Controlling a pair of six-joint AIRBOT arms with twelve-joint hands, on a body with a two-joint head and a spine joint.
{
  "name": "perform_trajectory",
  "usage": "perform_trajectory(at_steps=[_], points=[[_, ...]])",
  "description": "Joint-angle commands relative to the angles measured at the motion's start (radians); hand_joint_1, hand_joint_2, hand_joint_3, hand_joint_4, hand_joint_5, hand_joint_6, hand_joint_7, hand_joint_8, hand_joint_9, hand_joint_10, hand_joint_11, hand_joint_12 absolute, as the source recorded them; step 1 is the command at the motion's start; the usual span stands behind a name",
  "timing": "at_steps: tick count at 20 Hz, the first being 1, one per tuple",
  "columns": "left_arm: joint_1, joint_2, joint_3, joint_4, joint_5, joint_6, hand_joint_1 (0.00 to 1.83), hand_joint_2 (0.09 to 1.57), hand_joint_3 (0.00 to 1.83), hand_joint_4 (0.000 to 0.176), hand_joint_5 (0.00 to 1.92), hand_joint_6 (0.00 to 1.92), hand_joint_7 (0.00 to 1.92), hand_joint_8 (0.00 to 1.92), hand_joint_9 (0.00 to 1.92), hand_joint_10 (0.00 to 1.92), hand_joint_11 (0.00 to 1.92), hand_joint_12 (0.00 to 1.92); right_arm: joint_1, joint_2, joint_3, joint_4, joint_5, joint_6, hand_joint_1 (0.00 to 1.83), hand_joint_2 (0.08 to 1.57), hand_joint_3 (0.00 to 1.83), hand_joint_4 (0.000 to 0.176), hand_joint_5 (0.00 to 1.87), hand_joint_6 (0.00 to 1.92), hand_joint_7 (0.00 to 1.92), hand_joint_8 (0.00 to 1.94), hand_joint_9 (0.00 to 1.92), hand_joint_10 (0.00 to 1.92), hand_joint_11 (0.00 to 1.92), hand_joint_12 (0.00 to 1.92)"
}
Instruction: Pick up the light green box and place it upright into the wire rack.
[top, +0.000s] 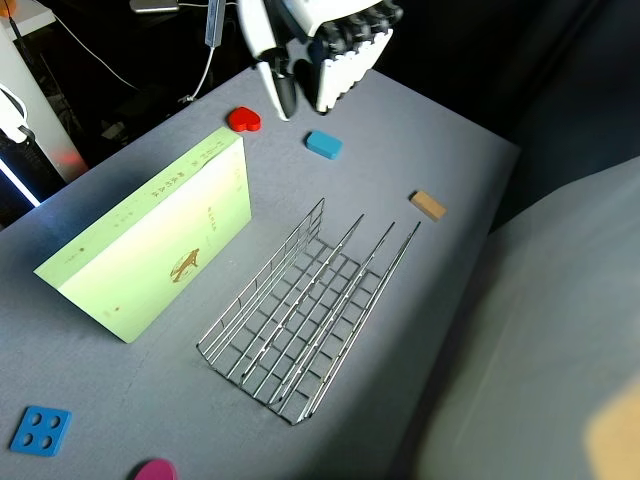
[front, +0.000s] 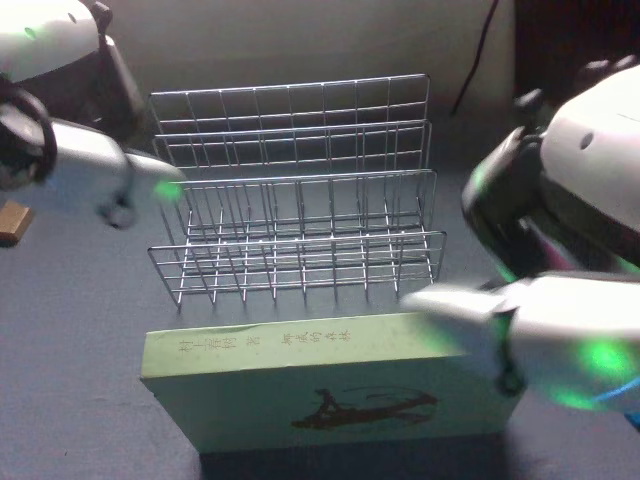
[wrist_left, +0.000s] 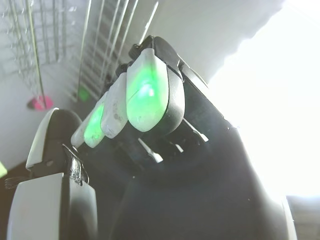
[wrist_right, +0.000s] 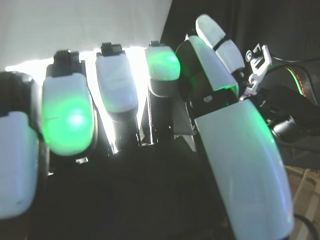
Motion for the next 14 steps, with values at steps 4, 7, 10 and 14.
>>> perform_trajectory(at_steps=[4, 7, 10, 14], points=[[-0.032, 0.004, -0.006, 0.058, -0.035, -0.005, 0.23, 1.08, 0.01, 0.122, 0.22, 0.01, 0.17, 0.00, 0.19, 0.01, 0.00, 0.68, 0.005, -0.004, -0.007, -0.079, 0.025, 0.006, 0.05, 1.00, 0.01, 0.040, 0.08, 0.01, 0.13, 0.00, 0.12, 0.01, 0.00, 0.86], [-0.039, 0.008, -0.006, 0.058, -0.030, -0.005, 0.23, 1.08, 0.00, 0.111, 0.22, 0.00, 0.19, 0.01, 0.21, 0.01, 0.00, 0.70, 0.006, -0.014, -0.007, -0.079, 0.010, 0.016, 0.05, 1.01, 0.01, 0.037, 0.09, 0.00, 0.13, 0.00, 0.12, 0.00, 0.00, 0.79], [-0.040, 0.014, -0.005, 0.058, -0.025, -0.002, 0.23, 1.08, 0.00, 0.109, 0.22, 0.00, 0.19, 0.00, 0.21, 0.01, 0.00, 0.70, 0.002, -0.056, -0.002, -0.134, -0.025, 0.060, 0.07, 1.01, 0.00, 0.024, 0.10, 0.00, 0.13, 0.00, 0.12, 0.00, 0.00, 0.76], [-0.048, 0.035, -0.007, 0.058, -0.021, 0.004, 0.23, 1.08, 0.00, 0.104, 0.23, 0.00, 0.19, 0.00, 0.20, 0.00, 0.00, 0.70, 0.007, -0.165, 0.035, -0.109, -0.068, 0.088, 0.30, 0.99, 0.00, 0.000, 0.10, 0.00, 0.14, 0.01, 0.12, 0.00, 0.00, 0.76]])
